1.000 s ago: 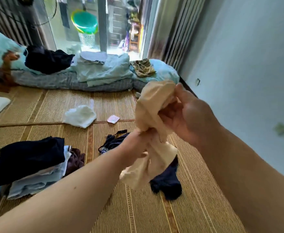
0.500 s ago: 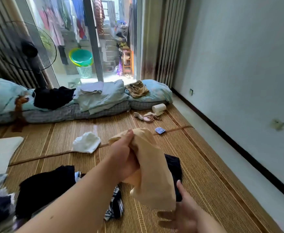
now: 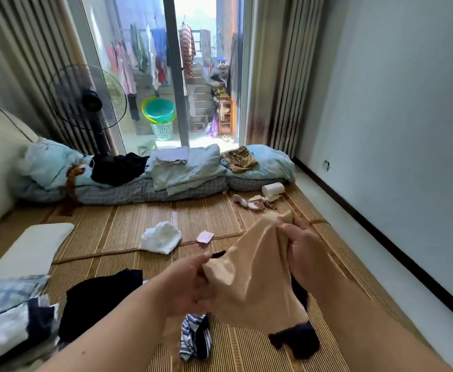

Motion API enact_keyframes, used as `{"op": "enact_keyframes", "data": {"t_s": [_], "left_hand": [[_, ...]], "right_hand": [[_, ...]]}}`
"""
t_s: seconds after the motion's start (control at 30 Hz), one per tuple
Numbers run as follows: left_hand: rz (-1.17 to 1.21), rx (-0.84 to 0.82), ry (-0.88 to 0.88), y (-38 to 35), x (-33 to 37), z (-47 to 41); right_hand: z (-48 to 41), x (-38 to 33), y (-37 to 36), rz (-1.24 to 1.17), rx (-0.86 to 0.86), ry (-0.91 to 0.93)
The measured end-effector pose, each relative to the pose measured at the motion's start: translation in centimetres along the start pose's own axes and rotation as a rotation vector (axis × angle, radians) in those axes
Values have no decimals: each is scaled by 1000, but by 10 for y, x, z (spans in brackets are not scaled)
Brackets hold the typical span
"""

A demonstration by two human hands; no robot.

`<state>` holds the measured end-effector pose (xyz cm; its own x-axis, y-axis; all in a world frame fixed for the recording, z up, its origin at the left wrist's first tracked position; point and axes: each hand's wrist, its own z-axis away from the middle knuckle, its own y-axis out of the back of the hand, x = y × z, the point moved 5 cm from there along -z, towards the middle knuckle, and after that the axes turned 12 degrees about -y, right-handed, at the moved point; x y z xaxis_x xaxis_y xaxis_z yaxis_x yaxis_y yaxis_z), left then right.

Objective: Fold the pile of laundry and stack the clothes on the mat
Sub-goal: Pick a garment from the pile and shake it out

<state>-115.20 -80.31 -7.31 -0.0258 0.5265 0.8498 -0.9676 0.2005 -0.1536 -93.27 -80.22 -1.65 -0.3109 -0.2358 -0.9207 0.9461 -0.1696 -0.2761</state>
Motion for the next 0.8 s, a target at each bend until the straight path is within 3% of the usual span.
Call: {"op": "enact_keyframes", "data": {"t_s": [0.13, 0.23, 0.33, 0.5, 0.6, 0.8], "left_hand": [[-160, -61, -20, 1, 12, 10], [-262, -131, -199, -4, 33, 14], [-215, -213, -370, -12, 50, 17], [-166, -282, -560, -32, 70, 15], [-177, -240, -562, -38, 74, 10], [-259, -298, -359, -44, 54, 4]], "right_hand": [[8, -29, -40, 5, -190, 7], [16, -45, -61, 8, -361, -18], [25, -59, -70, -19, -500, -50], [23, -79, -61, -9, -547, -27], [24, -89, -52, -59, -562, 15], [24, -93, -29, -202, -575, 13]]}}
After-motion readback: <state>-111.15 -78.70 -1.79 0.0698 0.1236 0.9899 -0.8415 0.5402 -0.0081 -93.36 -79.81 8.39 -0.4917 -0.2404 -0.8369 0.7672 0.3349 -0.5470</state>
